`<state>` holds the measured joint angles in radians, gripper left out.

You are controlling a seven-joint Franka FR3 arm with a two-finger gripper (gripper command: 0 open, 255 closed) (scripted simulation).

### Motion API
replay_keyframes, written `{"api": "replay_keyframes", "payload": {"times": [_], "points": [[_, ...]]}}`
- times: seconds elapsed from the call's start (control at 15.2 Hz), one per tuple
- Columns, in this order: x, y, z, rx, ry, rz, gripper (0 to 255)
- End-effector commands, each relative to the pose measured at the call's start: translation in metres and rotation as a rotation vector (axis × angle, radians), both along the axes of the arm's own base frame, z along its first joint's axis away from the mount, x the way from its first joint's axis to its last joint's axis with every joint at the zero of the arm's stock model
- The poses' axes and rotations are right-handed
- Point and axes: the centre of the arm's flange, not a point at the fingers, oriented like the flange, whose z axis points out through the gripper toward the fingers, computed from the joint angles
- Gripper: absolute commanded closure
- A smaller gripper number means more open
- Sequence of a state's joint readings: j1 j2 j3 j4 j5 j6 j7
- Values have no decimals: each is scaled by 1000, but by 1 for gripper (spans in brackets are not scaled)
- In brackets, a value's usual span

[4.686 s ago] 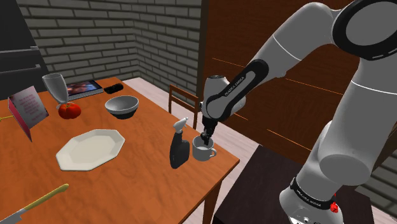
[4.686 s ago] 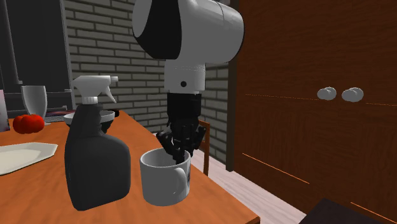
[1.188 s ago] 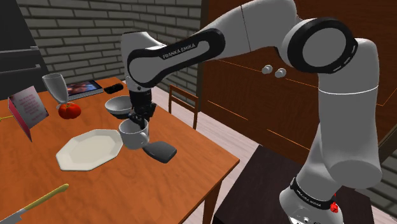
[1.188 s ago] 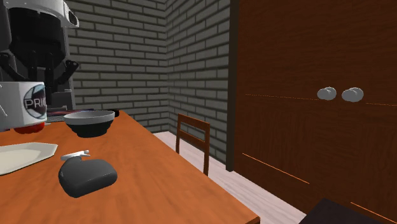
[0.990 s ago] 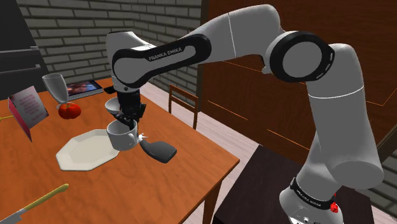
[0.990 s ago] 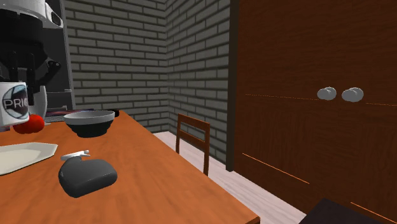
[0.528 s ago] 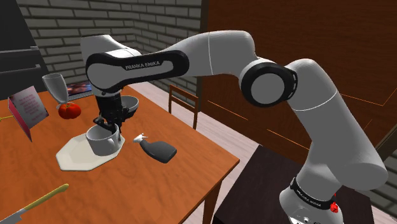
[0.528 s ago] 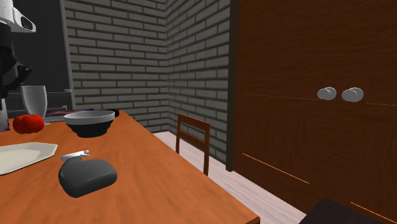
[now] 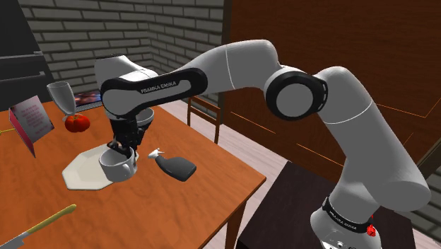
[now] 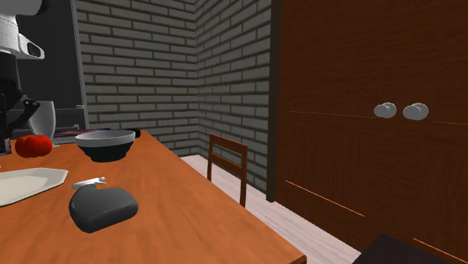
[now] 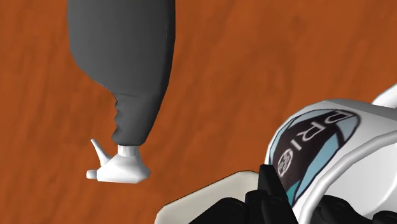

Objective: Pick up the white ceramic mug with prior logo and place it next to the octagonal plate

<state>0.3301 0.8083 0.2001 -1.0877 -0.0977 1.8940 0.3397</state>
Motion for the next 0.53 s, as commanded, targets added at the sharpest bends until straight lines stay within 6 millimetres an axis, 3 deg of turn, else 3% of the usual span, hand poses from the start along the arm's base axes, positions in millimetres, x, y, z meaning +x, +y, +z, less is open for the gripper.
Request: {"api": "replay_keyframes", "payload": {"times": [0.0,0.46], "points": [[0,1,-10,0,0,0,255],[0,1,-47,0,0,0,255]]}}
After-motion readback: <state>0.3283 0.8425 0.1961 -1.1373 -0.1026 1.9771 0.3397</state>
